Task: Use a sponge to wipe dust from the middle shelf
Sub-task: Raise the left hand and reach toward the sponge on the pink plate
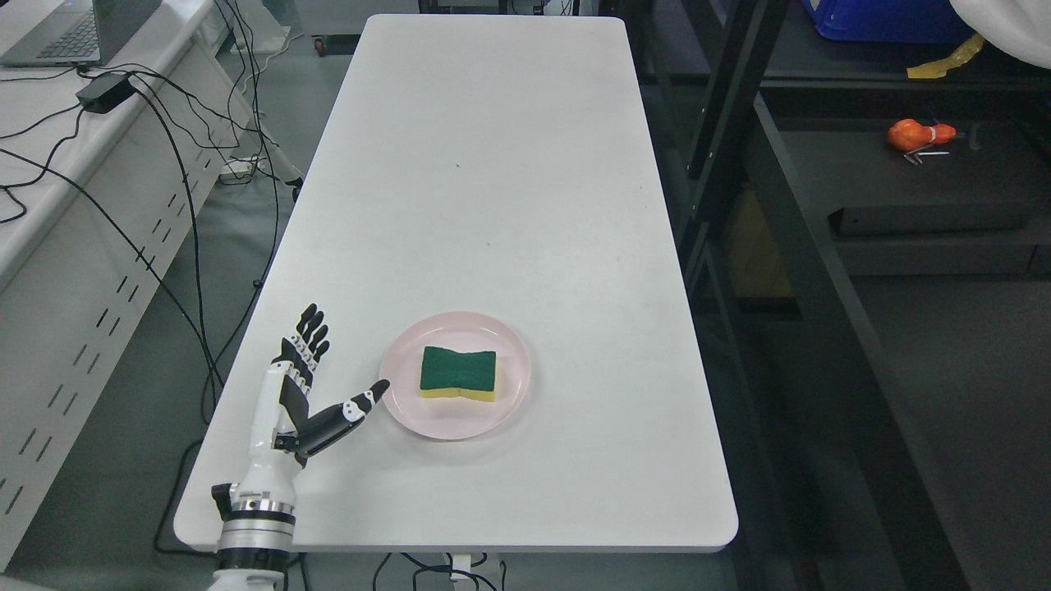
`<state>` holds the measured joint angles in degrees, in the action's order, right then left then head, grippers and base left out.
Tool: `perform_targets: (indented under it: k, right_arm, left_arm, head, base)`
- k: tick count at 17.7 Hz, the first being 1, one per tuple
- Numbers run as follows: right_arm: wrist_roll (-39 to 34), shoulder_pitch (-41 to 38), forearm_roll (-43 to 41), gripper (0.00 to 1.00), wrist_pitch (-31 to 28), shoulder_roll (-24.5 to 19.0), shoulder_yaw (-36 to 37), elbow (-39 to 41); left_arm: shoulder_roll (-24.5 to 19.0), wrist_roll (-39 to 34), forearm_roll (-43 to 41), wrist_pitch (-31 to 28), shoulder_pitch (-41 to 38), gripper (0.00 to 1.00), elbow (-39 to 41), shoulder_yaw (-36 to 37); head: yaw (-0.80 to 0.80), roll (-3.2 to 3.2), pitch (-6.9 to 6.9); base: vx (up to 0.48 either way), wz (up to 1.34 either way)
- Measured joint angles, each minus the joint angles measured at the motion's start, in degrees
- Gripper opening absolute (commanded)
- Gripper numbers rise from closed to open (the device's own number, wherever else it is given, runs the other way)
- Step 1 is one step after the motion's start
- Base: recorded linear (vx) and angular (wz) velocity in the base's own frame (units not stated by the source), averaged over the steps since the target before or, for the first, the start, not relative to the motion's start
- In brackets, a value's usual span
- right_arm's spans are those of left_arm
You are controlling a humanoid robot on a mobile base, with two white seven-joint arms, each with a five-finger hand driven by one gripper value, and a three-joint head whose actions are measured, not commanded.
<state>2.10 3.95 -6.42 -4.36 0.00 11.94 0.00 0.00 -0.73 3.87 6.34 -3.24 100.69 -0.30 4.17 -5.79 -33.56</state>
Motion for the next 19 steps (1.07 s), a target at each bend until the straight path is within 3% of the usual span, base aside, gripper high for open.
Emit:
perform_targets:
  k: [8,11,17,19]
  right_arm:
    - [0.0,-0.01,0.0,1.0,0.0,0.0,0.01,0.0]
    - [0.0,-0.01,0.0,1.0,0.0,0.0,0.01,0.0]
    - [-0.01,0.0,0.0,1.0,0.0,0.0,0.01,0.0]
    - [-0.01,0.0,0.0,1.0,0.0,0.0,0.01,0.0]
  left_arm:
    - [-0.76,0.09,-0.68,-0.28,1.35,0.98,-0.56,-1.96]
    - [-3.46,3.43,-4.77,0.36,6.61,0.97,-1.25,-1.48]
    - [-9.7,16.56,-26.56,10.37,17.99,0.96,-3.57,3.68]
    - [-11.35,20.7,-35.0,14.95,22.21,0.91,-4.74,6.1]
  head:
    - [0.0,0.0,0.0]
    - [0.0,0.0,0.0]
    - [0.0,0.0,0.0]
    - [0.0,0.0,0.0]
  base:
    - [-0.046,0.0]
    - [-0.043,0.0]
    - [-0.005,0.02]
    - [0.0,0.0]
